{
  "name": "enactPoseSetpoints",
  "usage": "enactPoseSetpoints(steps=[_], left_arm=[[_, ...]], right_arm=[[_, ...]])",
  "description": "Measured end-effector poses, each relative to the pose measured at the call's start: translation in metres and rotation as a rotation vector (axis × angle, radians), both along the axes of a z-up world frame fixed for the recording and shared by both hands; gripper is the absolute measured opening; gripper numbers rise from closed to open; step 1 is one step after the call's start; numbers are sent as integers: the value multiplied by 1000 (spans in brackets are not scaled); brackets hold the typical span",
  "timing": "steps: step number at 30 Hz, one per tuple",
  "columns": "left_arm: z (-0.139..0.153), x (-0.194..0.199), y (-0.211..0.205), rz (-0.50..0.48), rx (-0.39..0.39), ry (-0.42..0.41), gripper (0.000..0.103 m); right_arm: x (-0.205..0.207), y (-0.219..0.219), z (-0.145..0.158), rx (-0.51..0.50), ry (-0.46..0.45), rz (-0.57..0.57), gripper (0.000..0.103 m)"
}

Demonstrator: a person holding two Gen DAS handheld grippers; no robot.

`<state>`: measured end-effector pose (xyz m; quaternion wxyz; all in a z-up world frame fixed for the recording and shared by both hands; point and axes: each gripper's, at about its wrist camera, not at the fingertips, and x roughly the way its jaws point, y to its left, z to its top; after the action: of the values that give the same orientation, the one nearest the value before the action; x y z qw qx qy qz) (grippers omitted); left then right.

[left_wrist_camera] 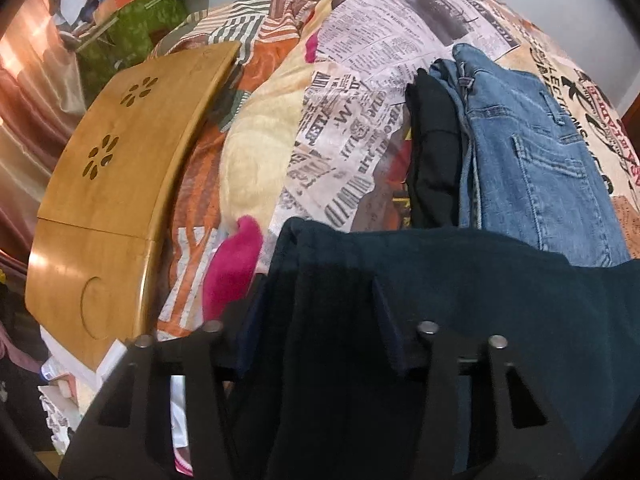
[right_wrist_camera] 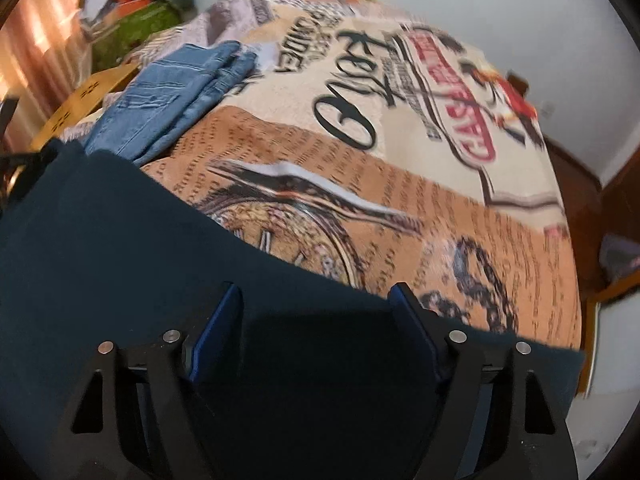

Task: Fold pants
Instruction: 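Lower both tools onto the sweatpants waistband and close both grippers on it, then lift the waistband with both grippers and fold it over toward the legs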

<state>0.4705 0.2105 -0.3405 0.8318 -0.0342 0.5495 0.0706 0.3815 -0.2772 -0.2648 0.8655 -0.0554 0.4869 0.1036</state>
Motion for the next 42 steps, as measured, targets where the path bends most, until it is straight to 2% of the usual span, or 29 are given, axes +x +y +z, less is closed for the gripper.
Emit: enactPoseSetpoints(steps=[2, 3, 5, 7, 10, 13, 19, 24, 29, 34, 42], left_arm=[[2, -2, -5, -21, 3, -5, 27], [5, -3, -9, -38, 9, -12, 16], [13, -10, -17, -62, 31, -32, 13], [21, -17, -19, -75, 38, -50, 8], [35, -25, -15, -65, 43, -79, 8], [52, -29, -7, -48, 40, -104, 8], [82, -16, 8, -1, 17, -154, 8], [94, 7, 12, 20, -27, -190, 8], [94, 21, 13, 18, -58, -178, 8], [102, -6, 11, -23, -98, -187, 8], [148, -77, 8, -71, -106, -248, 8]], right_arm=[[-5, 4, 3, -13, -21, 12, 48], [-7, 5, 3, -16, -25, 16, 41], [-11, 9, 4, 4, -18, 40, 17], [-18, 14, 4, -28, -29, 50, 13], [-20, 16, 8, -67, -60, 53, 11], [-19, 8, 23, -45, -108, 22, 10], [-6, 5, 52, -65, -198, -12, 10], [17, -6, 63, -62, -225, -69, 10], [29, -12, 67, -6, -213, -104, 10], [5, -17, 77, 81, -189, -88, 10], [-48, -15, 109, 135, -212, -73, 10]])
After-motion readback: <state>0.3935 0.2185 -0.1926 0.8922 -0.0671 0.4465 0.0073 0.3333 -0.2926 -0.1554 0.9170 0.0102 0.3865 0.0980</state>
